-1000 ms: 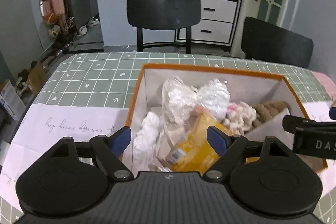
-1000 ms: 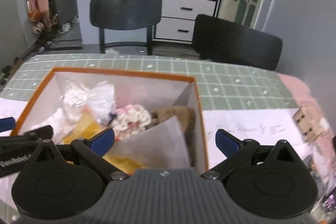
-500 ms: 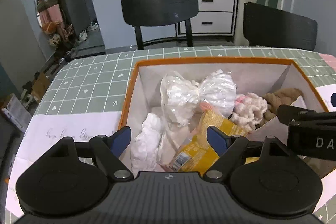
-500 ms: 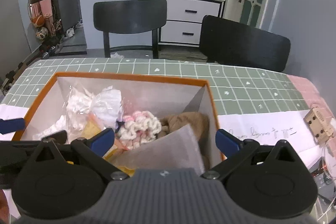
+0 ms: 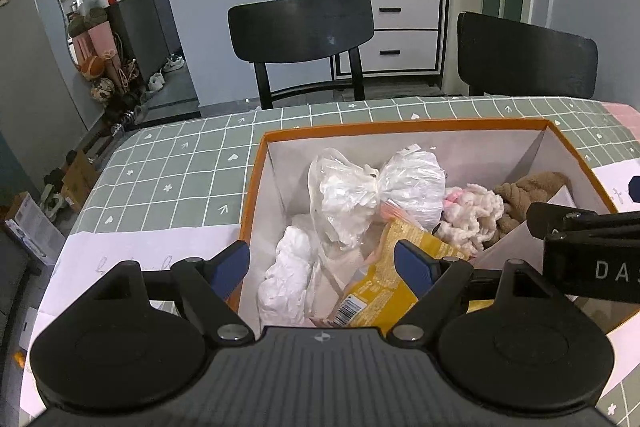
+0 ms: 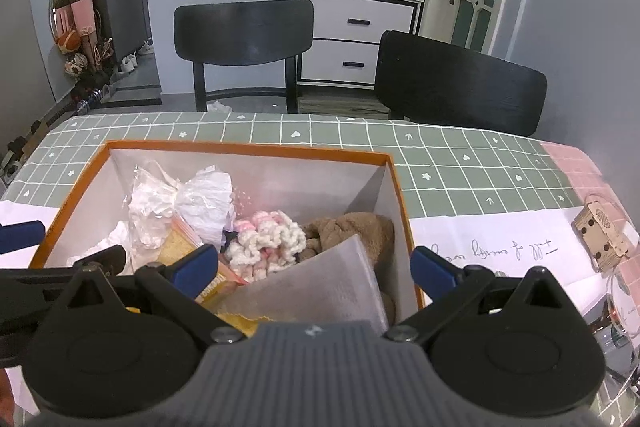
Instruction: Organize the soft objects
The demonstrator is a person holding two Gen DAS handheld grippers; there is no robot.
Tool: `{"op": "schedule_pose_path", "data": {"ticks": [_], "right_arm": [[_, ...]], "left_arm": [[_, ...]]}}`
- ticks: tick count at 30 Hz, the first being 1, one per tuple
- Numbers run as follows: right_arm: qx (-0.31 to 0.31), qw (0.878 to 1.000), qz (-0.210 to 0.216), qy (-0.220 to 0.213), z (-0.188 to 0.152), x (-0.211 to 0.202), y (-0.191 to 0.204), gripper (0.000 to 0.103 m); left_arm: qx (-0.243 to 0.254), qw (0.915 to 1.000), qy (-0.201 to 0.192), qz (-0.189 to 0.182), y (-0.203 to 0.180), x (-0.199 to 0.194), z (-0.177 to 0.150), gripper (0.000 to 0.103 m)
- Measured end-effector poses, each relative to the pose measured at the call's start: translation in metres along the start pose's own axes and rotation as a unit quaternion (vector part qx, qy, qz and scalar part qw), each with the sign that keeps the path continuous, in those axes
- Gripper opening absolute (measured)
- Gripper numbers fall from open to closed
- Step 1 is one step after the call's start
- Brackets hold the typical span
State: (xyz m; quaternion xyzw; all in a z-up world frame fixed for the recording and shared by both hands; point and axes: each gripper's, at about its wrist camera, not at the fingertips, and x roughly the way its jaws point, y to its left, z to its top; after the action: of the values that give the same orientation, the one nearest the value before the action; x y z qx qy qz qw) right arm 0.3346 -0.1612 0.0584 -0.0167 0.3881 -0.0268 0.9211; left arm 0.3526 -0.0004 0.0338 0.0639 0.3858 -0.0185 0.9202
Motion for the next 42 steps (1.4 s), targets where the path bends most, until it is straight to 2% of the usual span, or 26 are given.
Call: {"op": "schedule_pose_path", "data": {"ticks": [42], "right_arm": [[-0.008, 1.000, -0.002, 0.000, -0.0007, -0.0006, -0.0016, 0.100]], "left_arm": [[0.010, 0.9999, -0.003, -0.003, -0.0026, -0.0016, -0.0014, 0.094]]}}
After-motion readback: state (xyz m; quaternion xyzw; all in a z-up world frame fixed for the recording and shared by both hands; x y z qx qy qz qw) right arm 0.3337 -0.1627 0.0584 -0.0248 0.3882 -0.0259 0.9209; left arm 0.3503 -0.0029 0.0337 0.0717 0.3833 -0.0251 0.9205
